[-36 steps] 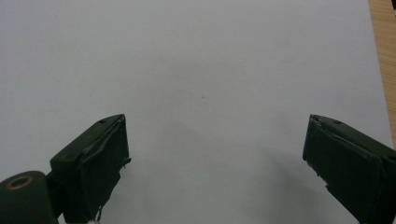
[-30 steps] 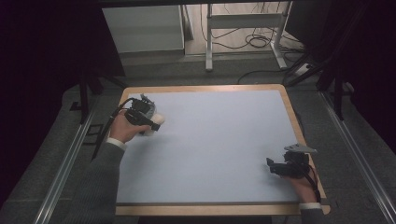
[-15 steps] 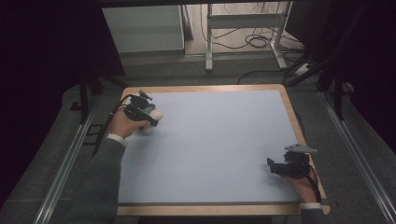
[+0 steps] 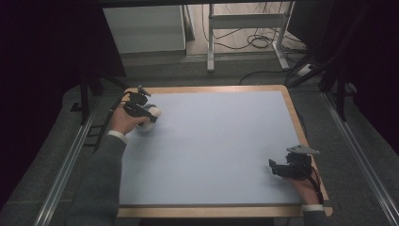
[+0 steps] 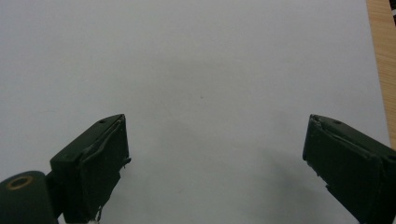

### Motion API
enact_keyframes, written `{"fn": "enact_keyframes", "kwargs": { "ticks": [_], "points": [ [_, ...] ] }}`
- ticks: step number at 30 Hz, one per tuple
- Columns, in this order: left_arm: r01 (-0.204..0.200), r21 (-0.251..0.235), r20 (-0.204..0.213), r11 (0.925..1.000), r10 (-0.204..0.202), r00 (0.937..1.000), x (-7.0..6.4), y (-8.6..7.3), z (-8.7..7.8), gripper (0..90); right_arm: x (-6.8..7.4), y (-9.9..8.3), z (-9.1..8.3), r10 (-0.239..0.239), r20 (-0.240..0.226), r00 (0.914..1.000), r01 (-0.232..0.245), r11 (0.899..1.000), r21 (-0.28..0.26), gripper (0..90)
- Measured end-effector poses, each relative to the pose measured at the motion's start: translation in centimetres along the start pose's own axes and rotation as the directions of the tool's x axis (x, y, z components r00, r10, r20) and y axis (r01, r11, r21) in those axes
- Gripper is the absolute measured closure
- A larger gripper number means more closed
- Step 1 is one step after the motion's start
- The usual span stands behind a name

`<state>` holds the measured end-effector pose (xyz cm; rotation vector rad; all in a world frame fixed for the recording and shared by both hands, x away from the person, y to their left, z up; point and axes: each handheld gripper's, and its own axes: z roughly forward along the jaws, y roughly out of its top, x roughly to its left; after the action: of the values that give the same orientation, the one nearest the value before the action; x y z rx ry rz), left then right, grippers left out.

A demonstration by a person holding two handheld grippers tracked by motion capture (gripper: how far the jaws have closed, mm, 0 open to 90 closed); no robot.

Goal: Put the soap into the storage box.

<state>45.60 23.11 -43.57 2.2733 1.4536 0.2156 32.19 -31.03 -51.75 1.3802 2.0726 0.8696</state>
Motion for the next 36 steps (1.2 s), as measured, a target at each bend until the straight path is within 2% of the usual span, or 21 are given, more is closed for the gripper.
{"fn": "enact_keyframes", "kwargs": {
  "ticks": [5, 6, 8, 9, 13, 28, 36],
  "points": [
    [0.022, 0.002, 0.008, 0.9998, -0.022, 0.9997, 0.6, 0.4, 0.3, 49.5, 0.0, 0.0, 0.0, 0.003, 0.000, 1.0000, -0.003, 1.000, 0.000, 6.9],
    [0.038, 0.001, 0.012, 0.9993, -0.038, 0.9992, 0.8, 0.5, 0.5, 49.5, 0.0, 0.0, 0.0, 0.001, 0.001, 1.0000, -0.001, 1.000, -0.001, 6.9],
    [0.039, 0.002, 0.007, 0.9992, -0.039, 0.9992, 1.0, 0.6, 0.7, 49.5, 0.0, 0.0, 0.0, 0.001, 0.002, 1.0000, -0.001, 1.000, -0.002, 6.8],
    [0.055, 0.003, 0.006, 0.9985, -0.055, 0.9985, 1.3, 0.7, 0.9, 49.5, 0.0, 0.0, 0.0, 0.001, 0.001, 1.0000, -0.001, 1.000, -0.002, 6.9],
    [0.074, 0.005, 0.001, 0.9972, -0.074, 0.9972, 1.8, 0.9, 1.2, 49.5, -0.1, 0.0, 0.0, 0.004, 0.001, 1.0000, -0.004, 1.000, 0.000, 6.8],
    [0.122, 0.010, -0.046, 0.9924, -0.122, 0.9915, 3.5, 1.4, 2.3, 49.6, -0.3, -0.1, -0.1, 0.007, 0.005, 1.0000, -0.007, 1.000, 0.000, 6.8],
    [0.132, 0.014, -0.065, 0.9912, -0.131, 0.9892, 3.6, 1.5, 2.9, 49.5, -0.5, -0.1, -0.1, 0.012, 0.006, 0.9999, -0.012, 1.000, 0.001, 6.9]
  ]
}}
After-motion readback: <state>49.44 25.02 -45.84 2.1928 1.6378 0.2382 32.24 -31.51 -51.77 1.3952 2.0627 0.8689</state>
